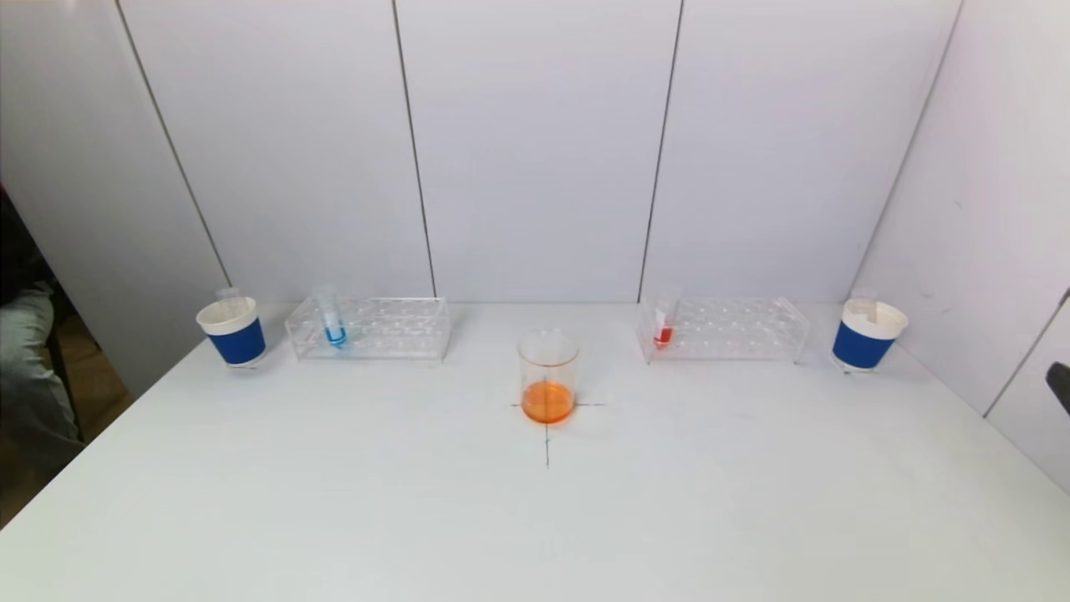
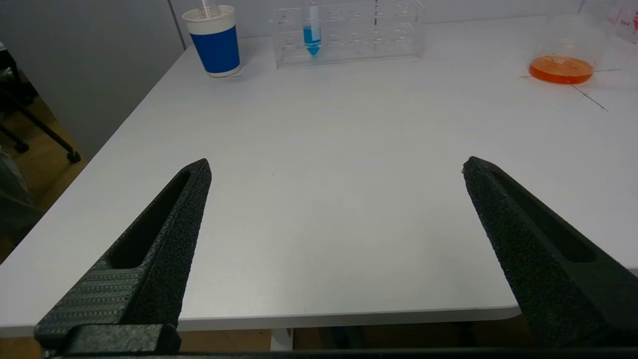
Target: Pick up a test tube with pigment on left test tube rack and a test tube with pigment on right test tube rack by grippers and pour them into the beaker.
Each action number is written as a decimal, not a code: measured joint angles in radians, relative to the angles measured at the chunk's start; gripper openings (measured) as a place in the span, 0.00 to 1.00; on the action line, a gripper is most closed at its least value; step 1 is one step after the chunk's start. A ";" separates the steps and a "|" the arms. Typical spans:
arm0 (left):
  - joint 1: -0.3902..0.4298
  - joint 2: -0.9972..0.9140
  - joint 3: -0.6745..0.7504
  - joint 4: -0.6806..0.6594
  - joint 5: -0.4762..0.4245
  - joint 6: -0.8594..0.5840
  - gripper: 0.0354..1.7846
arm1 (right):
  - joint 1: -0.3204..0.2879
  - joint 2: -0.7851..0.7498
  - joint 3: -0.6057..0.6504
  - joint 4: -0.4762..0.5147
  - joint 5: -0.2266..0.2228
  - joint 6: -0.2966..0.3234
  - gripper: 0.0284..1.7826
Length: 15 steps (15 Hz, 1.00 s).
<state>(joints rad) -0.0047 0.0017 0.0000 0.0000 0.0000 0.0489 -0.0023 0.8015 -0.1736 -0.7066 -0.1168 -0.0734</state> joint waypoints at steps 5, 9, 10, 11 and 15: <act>0.000 0.000 0.000 0.000 0.000 0.000 0.99 | -0.006 -0.367 0.070 0.293 0.004 0.000 0.99; 0.000 0.000 0.000 0.000 0.000 0.000 0.99 | 0.001 -0.674 0.090 0.621 0.006 0.001 0.99; 0.000 0.000 0.000 0.000 0.000 0.000 0.99 | 0.002 -0.720 0.106 0.683 0.006 0.005 0.99; 0.000 0.000 0.000 0.000 0.000 0.000 0.99 | 0.004 -0.748 0.115 0.722 0.014 0.010 0.99; 0.000 0.000 0.000 0.000 0.000 0.000 0.99 | 0.005 -0.797 0.152 0.729 0.123 0.007 0.99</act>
<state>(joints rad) -0.0047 0.0017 0.0000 0.0000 0.0000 0.0489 0.0028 0.0047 -0.0219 0.0219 0.0062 -0.0662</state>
